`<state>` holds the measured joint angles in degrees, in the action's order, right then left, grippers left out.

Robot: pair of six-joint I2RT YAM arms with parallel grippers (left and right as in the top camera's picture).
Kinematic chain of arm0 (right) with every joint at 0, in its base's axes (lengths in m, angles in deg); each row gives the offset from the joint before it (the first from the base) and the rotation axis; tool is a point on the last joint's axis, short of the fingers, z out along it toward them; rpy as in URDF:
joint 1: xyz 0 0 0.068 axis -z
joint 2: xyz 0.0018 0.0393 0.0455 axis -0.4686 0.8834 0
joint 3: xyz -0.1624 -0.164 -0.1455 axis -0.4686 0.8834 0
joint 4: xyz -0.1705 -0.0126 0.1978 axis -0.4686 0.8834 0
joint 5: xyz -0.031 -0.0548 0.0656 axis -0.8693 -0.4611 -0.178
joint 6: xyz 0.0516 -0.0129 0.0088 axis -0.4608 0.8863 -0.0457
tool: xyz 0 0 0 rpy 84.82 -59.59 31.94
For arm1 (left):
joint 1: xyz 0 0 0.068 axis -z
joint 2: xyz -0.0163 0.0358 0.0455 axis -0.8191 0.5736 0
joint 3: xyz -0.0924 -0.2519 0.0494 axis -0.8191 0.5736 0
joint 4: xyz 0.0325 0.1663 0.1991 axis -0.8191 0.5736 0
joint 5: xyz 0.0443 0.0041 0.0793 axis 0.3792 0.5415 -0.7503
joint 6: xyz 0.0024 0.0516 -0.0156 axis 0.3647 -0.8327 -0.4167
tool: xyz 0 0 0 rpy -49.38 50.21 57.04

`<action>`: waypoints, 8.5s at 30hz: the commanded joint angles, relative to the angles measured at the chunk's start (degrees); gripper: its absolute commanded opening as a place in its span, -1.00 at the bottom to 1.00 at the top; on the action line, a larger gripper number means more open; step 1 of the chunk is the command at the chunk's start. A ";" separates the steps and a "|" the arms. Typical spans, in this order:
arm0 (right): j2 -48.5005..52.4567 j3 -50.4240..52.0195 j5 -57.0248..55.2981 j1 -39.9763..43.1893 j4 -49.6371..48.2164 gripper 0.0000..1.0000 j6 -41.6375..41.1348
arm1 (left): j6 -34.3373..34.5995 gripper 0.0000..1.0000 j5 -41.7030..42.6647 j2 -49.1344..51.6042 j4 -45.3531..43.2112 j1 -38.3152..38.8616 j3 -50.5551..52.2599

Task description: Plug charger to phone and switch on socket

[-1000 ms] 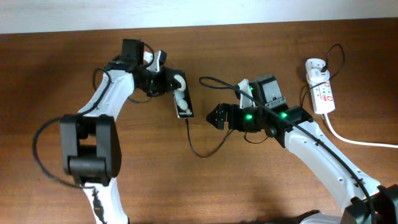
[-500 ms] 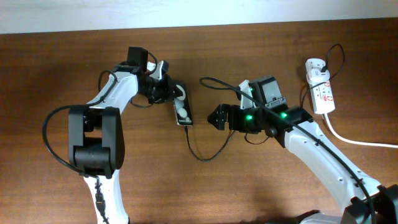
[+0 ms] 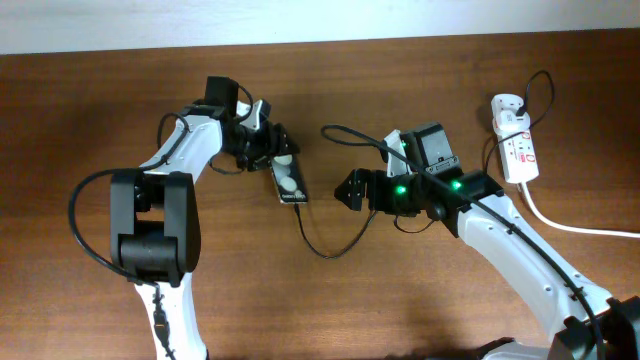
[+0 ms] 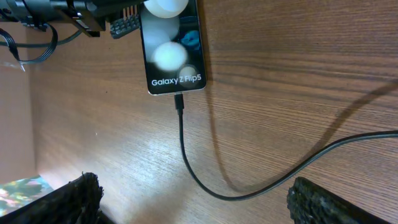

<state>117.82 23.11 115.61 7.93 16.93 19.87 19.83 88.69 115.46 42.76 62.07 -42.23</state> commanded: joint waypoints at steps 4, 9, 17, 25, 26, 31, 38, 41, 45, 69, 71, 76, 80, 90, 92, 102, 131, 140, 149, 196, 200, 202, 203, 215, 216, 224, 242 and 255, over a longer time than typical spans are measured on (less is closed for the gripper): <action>-0.39 -0.37 -0.72 0.26 0.13 0.97 0.37 | -0.55 0.47 -6.10 -0.46 1.14 0.17 -0.52; -0.39 -0.37 -0.94 0.26 0.07 0.97 0.59 | -0.74 0.50 -10.34 -0.46 1.51 0.17 -0.52; -0.46 -2.14 -0.46 1.68 3.43 0.65 4.98 | -2.29 0.54 -13.60 -3.45 9.64 -4.37 -13.77; -0.52 -22.80 -4.76 20.79 30.10 -0.92 14.58 | -4.20 0.99 -13.62 -13.03 12.44 -6.49 -21.29; -0.52 -23.80 -5.01 23.37 30.82 -0.92 14.58 | -4.20 0.98 -13.62 -13.00 12.63 -6.49 -21.27; -0.24 -24.11 -4.94 42.07 26.01 -0.92 14.56 | -4.17 0.98 -13.62 -12.98 12.66 -6.49 -21.27; 10.51 -24.11 2.93 54.27 16.87 -0.92 14.56 | -4.17 0.98 -13.62 -12.98 12.66 -6.49 -21.27; 17.27 -24.11 3.10 55.34 11.30 -0.92 14.43 | -4.17 0.98 -13.62 -12.98 12.66 -6.49 -21.27; 26.62 -24.11 2.62 55.45 3.52 -0.92 12.52 | -4.17 0.99 -13.62 -12.98 12.66 -6.49 -21.27; 39.89 -24.02 1.01 49.68 -16.31 -0.92 8.09 | -4.17 0.98 -13.62 -12.98 12.66 -6.49 -21.27; 39.89 -23.93 1.03 49.53 -16.20 -0.92 8.09 | -4.17 0.98 -13.62 -12.98 12.66 -6.49 -21.27; 39.89 -23.87 1.05 49.51 -14.03 -0.92 8.09 | -4.17 0.98 -13.62 -12.98 12.66 -6.49 -21.27; 41.90 -23.65 1.07 47.93 -13.90 -0.92 8.04 | -4.17 0.98 -13.62 -12.98 12.66 -6.49 -21.27; 44.11 -23.61 1.46 45.40 -6.67 -0.92 7.37 | -4.17 0.98 -13.62 -12.98 12.66 -6.49 -21.27; 44.11 -23.61 1.75 45.40 -4.22 -0.92 6.56 | -4.17 0.98 -13.62 -12.98 12.66 -6.49 -21.27; 44.09 -23.63 -1.90 45.59 -3.69 -0.92 6.23 | -4.17 0.98 -13.62 -12.98 12.66 -6.49 -21.27; -17.20 -25.86 3.91 41.77 33.46 -0.92 34.18 | -4.17 0.98 -13.62 -12.98 12.66 -6.49 -21.27; -34.40 -25.86 -0.68 41.77 48.02 0.97 36.63 | -4.17 0.98 -13.62 -12.98 12.66 -6.49 -21.27; -34.42 -25.70 -0.72 41.77 49.03 0.97 36.89 | -4.17 0.98 -13.62 -12.98 12.66 -6.49 -21.27; -84.19 57.72 -22.58 22.23 -27.23 0.97 32.28 | -4.17 0.98 -13.62 -12.98 12.66 -6.49 -21.27; -84.19 57.72 -22.58 22.23 -27.43 0.97 32.28 | -4.17 0.98 -13.62 -12.98 12.66 -6.49 -21.27; -84.17 57.72 -22.58 22.27 -27.41 0.97 32.28 | -4.17 0.98 -13.62 -12.98 12.66 -6.49 -21.27; -84.17 57.72 -22.58 22.27 -27.41 0.97 32.28 | -4.17 0.98 -13.62 -12.98 12.66 -6.49 -21.27; -84.17 57.72 -22.58 22.27 -27.41 0.97 32.28 | -4.17 0.98 -13.79 -13.44 12.66 -6.49 -21.27; -84.17 57.72 -22.58 22.27 -27.41 0.97 32.28 | -4.17 0.98 -13.79 -14.27 12.66 -6.47 -21.27; -84.17 57.72 -22.58 22.27 -27.41 0.97 32.28 | -4.20 0.98 -27.93 -29.86 7.65 -6.49 -2.29; -84.17 57.72 -22.58 22.27 -27.41 0.97 32.28 | -8.55 0.98 -32.68 -75.30 -45.48 -6.49 72.52; -84.17 57.72 -22.58 22.27 -27.41 0.97 32.28 | -25.42 0.98 -28.09 -99.67 -49.70 -6.49 90.88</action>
<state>34.13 80.35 93.34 30.60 -10.50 52.43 3.40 57.08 19.01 -10.09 55.82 48.35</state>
